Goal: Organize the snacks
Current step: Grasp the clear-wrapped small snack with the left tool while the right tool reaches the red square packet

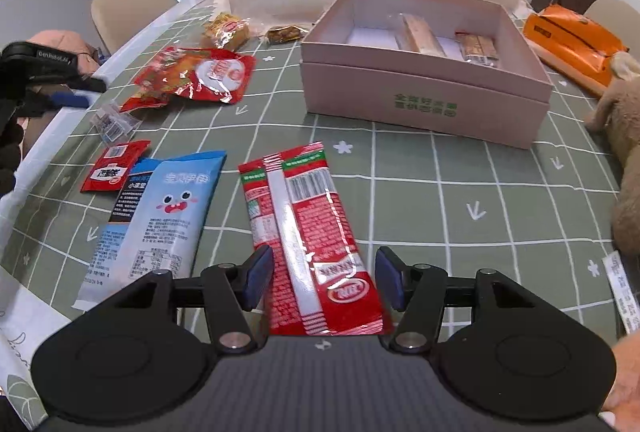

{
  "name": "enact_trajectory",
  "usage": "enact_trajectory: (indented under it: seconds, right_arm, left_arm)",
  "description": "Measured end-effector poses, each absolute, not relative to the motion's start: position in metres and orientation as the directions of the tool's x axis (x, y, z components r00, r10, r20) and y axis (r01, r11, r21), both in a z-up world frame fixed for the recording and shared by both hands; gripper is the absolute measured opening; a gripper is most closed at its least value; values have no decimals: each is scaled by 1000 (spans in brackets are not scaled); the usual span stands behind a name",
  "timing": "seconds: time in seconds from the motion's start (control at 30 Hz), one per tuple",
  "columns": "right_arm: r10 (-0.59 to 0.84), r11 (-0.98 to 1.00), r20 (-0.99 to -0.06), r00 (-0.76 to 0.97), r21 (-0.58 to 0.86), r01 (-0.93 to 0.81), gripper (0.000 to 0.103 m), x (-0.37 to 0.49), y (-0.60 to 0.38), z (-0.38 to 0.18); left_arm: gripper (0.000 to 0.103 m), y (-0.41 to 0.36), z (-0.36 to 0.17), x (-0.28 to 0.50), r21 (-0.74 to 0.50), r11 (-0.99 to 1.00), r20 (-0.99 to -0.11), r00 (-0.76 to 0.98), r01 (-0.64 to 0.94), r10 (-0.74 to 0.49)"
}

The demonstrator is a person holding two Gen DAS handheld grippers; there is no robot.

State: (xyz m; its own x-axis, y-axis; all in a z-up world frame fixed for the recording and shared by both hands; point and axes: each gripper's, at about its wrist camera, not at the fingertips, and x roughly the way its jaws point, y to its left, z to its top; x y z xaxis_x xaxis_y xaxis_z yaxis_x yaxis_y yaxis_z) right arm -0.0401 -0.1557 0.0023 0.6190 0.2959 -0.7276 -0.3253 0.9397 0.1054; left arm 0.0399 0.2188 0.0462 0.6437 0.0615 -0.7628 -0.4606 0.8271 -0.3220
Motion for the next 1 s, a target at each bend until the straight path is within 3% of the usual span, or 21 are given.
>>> enact_trajectory:
  seconds: [0.1,0.23,0.47,0.57,0.67,0.83,1.0]
  right_arm:
    - [297,937,-733,613,98,-337,62,-40,-149,1]
    - [283,933,-741,609,65,-354,63,-38,-139,1]
    - [316,908,-705,635,31,-418,63,-39,-117,15]
    - [369,876,-679,634,28,-481,63,-34,-94,26]
    - [441,824,-648,621,19,-566,63,-30,-64,34]
    - [554,687,-624,551,-31,-726,63,-23,-7,32]
    - [512,729,-701,496,50,-682,65,7,30,16]
  left_arm:
    - [41,232,35,42,-415,759,-769,639,-501,2]
    - [41,207,33,60,-358,833,-773,634,-422,-10]
    - [44,164,38,60,-94,988,-797,604,-127,2]
    - [46,168,37,43,-41,997,-808,589,-65,6]
    - [44,176,38,25,87,994,-793,599,-74,113]
    - [42,215,46,7,-116,976,-808,590,-186,16]
    - [42,218,52,-7,-123,969,-808,589,-213,27]
